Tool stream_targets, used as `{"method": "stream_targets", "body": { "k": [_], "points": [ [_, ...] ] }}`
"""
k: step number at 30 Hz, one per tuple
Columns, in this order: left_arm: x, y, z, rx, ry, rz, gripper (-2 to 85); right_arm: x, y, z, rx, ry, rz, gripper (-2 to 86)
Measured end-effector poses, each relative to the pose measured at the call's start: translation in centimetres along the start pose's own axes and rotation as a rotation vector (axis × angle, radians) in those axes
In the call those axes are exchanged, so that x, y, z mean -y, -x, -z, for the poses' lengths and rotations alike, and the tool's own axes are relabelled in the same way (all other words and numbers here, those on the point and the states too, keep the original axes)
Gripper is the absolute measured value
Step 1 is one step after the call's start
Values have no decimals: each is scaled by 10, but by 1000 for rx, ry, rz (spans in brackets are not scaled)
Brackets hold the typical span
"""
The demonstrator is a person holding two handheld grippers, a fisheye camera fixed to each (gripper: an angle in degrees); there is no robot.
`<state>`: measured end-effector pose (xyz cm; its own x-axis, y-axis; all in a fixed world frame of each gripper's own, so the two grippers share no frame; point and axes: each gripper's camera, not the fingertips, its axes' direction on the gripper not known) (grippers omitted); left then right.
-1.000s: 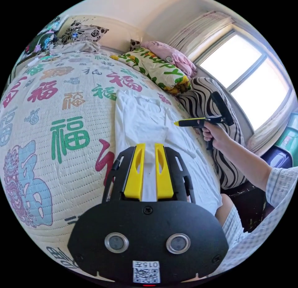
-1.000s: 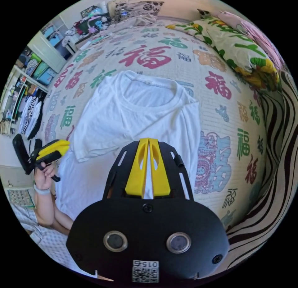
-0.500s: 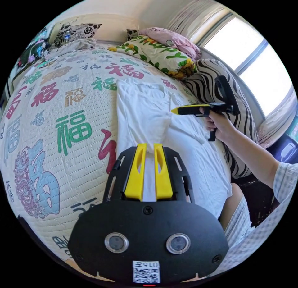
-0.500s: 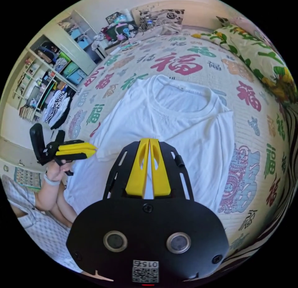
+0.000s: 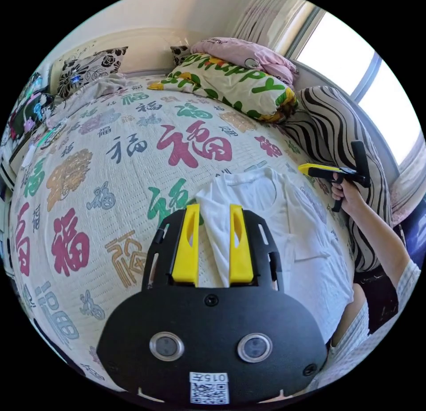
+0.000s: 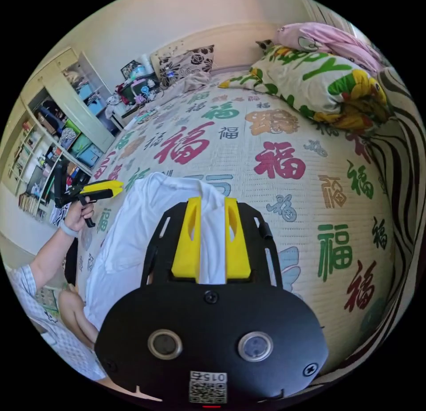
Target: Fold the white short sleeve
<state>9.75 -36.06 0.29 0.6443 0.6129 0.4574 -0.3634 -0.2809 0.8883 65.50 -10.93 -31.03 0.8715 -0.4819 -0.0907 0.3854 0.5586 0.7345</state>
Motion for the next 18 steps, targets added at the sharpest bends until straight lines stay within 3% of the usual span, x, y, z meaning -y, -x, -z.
{"method": "stream_targets", "body": {
  "k": [6, 8, 18],
  "points": [
    [53, -13, -63, 92, 167, -5, 87, -2, -18, -50, -110, 309, 54, 100],
    [59, -17, -66, 77, 171, -44, 47, -14, -18, -46, -72, 303, 116, 36],
    [38, -62, 35, -51, -23, -95, 2, -99, -21, 44, 25, 113, 117, 13]
  ]
}}
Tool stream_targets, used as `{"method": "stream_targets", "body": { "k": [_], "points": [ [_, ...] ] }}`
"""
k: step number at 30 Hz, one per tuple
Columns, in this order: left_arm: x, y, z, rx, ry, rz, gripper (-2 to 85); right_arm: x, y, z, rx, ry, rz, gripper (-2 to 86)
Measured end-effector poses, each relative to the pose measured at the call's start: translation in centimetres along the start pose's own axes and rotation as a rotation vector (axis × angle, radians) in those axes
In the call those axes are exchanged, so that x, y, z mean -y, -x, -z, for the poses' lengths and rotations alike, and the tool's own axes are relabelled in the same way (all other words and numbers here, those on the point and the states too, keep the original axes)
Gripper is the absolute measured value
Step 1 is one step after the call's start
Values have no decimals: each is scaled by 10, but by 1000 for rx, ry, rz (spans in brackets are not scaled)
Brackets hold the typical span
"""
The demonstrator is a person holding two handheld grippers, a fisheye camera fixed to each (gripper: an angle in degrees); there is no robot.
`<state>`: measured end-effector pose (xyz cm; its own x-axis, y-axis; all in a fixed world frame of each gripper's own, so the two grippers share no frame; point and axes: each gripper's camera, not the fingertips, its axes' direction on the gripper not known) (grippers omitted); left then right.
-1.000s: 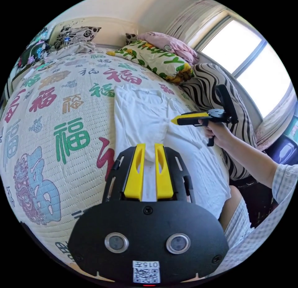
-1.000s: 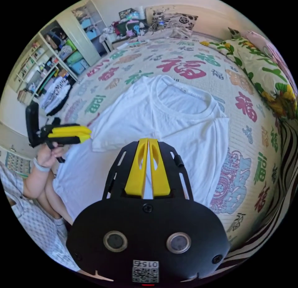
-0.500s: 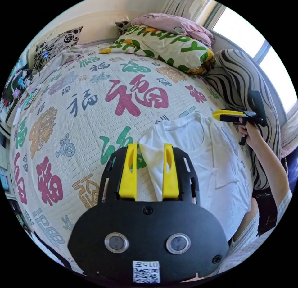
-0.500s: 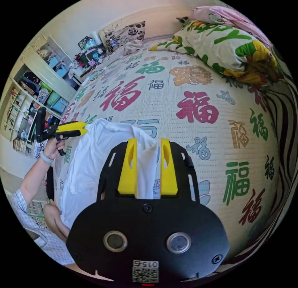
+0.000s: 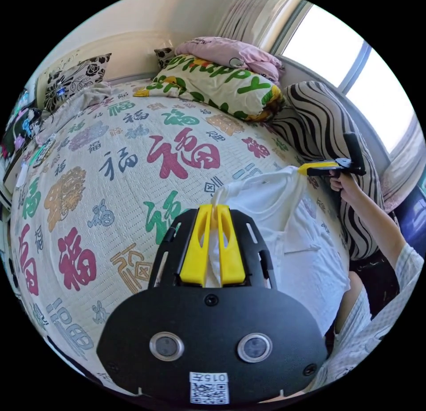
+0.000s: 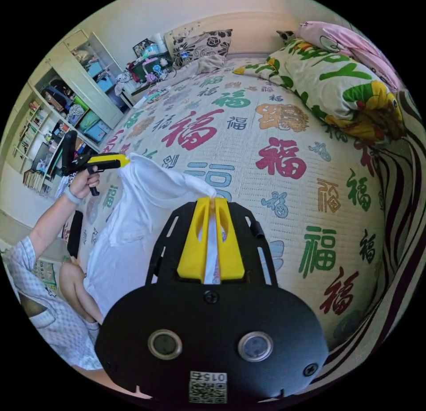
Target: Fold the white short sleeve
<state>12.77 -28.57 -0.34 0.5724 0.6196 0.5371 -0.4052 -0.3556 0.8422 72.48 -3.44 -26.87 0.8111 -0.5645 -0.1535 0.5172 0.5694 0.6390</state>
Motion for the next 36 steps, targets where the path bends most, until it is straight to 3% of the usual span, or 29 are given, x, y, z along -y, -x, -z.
{"method": "stream_targets", "body": {
  "k": [6, 9, 17, 21, 24, 29, 33, 36],
  "points": [
    [-80, -103, 113, -62, -93, -152, 2, -117, 53, 77, 77, -81, 136, 14],
    [-137, -166, 144, -50, -40, -234, 2, -191, 89, 99, 88, -55, 211, 14],
    [-277, -313, 121, -25, 405, -402, -4, -391, 162, 68, 78, 137, 299, 20],
    [-298, -337, 115, 9, 488, -370, -3, -444, 181, 45, 50, 190, 303, 24],
    [-299, -357, 119, 124, 506, -377, -2, -475, 194, 29, -31, 200, 331, 30],
    [-304, -371, 110, 384, 700, -342, 14, -514, 200, 3, -160, 299, 219, 34],
    [-307, -371, 151, 396, 619, -252, 26, -544, 192, 17, -163, 204, 94, 26],
    [-305, -362, 199, 295, 465, -125, 34, -562, 181, 29, -104, 112, -11, 29]
  ]
}}
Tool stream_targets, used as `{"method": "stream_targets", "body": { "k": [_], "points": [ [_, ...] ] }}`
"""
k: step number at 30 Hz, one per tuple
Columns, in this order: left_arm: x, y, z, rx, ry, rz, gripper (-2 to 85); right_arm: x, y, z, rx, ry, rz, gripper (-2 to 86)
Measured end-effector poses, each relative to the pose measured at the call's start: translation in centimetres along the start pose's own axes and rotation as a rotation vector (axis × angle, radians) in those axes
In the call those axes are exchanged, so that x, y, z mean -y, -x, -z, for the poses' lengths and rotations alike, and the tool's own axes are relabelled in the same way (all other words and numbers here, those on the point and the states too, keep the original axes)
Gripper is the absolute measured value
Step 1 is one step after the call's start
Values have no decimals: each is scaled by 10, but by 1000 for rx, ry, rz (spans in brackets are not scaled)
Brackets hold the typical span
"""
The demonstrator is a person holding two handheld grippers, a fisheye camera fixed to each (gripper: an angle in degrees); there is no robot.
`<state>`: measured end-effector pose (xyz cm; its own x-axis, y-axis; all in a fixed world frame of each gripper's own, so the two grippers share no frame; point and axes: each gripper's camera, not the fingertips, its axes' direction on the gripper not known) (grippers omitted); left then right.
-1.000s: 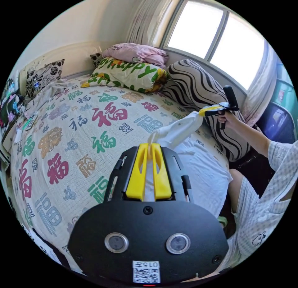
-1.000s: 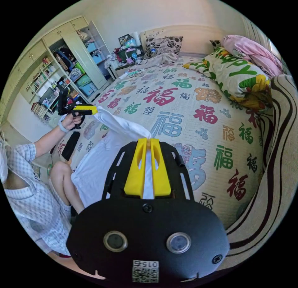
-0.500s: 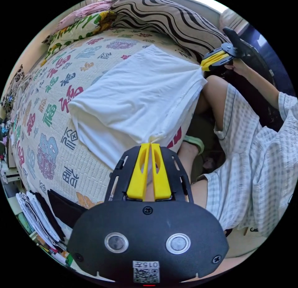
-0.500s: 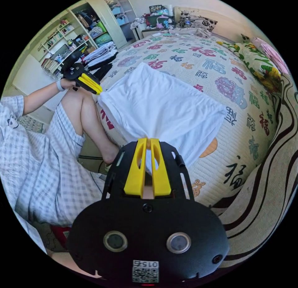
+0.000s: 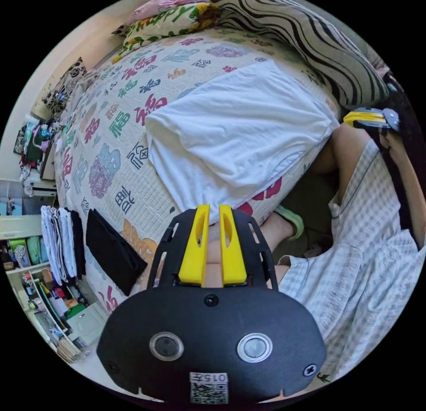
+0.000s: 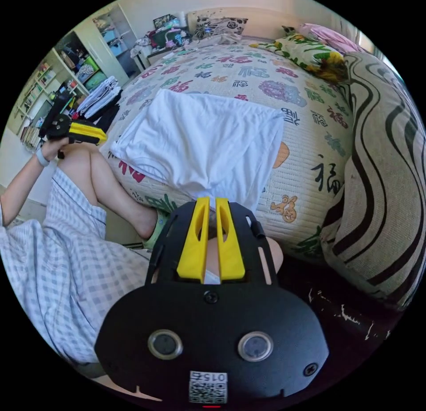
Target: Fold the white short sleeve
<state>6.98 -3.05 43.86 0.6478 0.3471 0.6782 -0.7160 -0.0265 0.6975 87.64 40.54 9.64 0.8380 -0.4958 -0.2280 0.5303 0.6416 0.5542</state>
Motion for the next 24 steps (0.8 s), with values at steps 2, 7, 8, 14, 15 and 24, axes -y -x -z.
{"method": "stream_targets", "body": {
  "k": [2, 7, 8, 14, 15, 24],
  "points": [
    [-13, 20, 20, -114, -104, 116, 45, -6, -3, 3, 37, -63, -45, 34],
    [-26, 55, 8, -256, -187, 437, 134, 3, 5, -15, 5, -8, -44, 68],
    [-29, 61, -5, -308, -180, 491, 137, 6, 7, -20, -10, 0, -42, 78],
    [-37, 83, -51, -432, -125, 617, 101, 25, 9, -42, 6, 62, -30, 80],
    [-38, 85, -53, -437, -122, 618, 96, 27, 8, -46, 4, 78, -28, 80],
    [-94, 119, -28, -505, -217, 692, 17, 35, -16, -78, -42, 232, -52, 64]
  ]
}}
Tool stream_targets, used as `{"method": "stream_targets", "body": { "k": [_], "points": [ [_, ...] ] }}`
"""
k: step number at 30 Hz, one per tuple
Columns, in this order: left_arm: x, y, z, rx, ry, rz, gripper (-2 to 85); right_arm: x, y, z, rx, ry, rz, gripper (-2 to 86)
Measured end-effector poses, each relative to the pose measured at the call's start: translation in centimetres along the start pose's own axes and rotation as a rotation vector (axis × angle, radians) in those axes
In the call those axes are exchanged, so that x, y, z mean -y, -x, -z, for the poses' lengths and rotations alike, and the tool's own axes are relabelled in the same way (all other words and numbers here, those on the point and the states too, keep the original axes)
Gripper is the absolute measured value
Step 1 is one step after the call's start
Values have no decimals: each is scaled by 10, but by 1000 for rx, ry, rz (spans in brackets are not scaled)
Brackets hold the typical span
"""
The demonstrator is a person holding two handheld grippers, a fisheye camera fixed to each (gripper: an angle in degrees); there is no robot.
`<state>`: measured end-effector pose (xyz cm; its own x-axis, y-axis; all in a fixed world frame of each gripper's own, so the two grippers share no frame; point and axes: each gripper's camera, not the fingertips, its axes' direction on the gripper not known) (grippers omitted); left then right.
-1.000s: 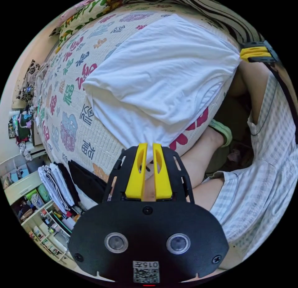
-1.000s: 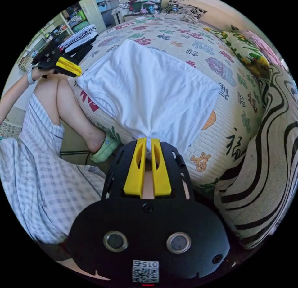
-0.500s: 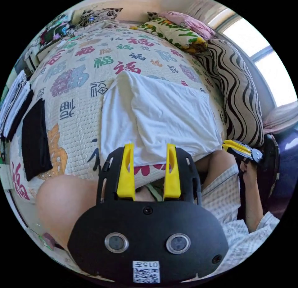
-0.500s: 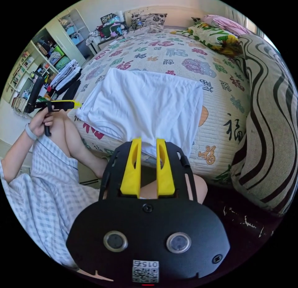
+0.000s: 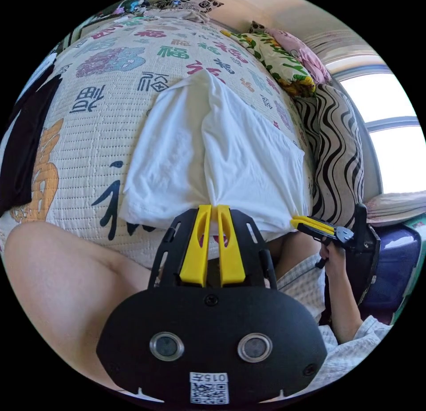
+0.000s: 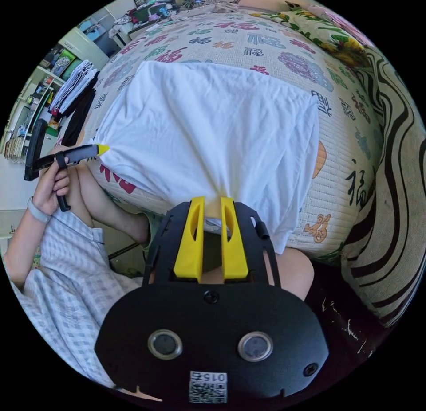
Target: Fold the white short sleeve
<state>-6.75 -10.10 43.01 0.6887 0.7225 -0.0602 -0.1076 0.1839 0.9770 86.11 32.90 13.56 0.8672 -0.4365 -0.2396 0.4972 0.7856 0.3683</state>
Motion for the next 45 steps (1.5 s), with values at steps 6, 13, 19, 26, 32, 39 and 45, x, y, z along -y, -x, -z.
{"method": "stream_targets", "body": {
  "k": [6, 13, 19, 26, 32, 39, 45],
  "points": [
    [-15, 11, 26, 44, -5, -25, 47, 6, -21, 1, 33, 38, 3, 61],
    [24, 27, 122, -7, -274, -57, 80, 1, -106, 62, 202, -304, -192, 75],
    [115, 33, 130, 8, -240, -58, 91, 52, -197, 85, 359, -416, -370, 87],
    [183, 35, 87, 1, -136, 6, 93, 131, -256, 59, 483, -286, -465, 101],
    [219, 54, 48, -78, -116, 47, 83, 183, -276, 42, 430, -235, -465, 81],
    [243, 76, 50, -111, -129, 10, 5, 223, -294, 36, 382, -218, -442, 1],
    [243, 69, 61, -77, -99, 51, 59, 251, -285, 53, 281, -154, -517, 26]
  ]
}}
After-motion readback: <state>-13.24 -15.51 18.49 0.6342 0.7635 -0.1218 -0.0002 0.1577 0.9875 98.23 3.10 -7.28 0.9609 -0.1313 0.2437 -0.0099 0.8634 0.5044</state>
